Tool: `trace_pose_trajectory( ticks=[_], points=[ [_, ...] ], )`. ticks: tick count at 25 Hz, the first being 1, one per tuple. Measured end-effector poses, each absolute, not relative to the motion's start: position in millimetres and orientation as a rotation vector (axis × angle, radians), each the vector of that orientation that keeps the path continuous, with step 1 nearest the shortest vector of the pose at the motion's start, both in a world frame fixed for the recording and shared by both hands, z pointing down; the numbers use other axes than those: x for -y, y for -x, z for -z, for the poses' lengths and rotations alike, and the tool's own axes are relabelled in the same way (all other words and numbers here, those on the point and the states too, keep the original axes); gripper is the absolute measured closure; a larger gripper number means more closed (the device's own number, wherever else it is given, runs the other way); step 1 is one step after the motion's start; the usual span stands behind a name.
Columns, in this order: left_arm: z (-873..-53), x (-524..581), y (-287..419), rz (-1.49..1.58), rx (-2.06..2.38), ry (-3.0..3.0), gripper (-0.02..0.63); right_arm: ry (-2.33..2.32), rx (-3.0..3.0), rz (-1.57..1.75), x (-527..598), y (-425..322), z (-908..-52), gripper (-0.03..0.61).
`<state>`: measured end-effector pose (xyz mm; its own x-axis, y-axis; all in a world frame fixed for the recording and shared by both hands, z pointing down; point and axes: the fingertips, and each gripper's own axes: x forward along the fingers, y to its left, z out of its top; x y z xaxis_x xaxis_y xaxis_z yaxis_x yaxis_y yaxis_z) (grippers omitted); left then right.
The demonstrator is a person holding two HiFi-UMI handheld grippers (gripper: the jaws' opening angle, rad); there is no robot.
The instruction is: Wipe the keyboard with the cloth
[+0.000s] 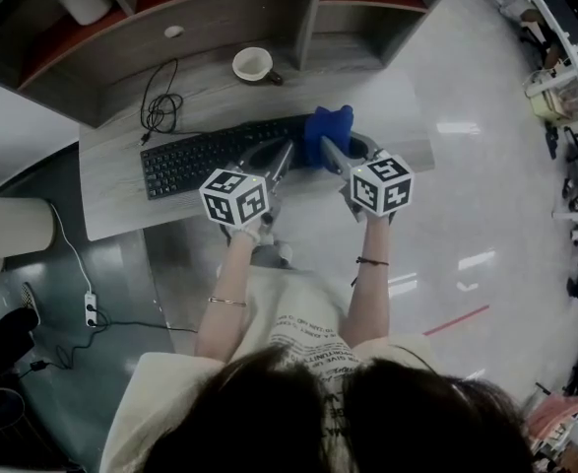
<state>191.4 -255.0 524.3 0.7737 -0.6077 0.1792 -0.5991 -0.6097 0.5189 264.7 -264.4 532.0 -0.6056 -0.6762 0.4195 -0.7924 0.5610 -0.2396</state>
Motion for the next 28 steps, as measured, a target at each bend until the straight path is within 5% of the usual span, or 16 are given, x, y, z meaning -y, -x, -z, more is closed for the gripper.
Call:
trace_pose_trajectory(
  ticks=[28],
  points=[
    [-529, 251, -178, 0.040, 0.916, -2.347, 0.626, -1.247, 2.506, -0.721, 270, -253, -551, 0.520]
  ],
)
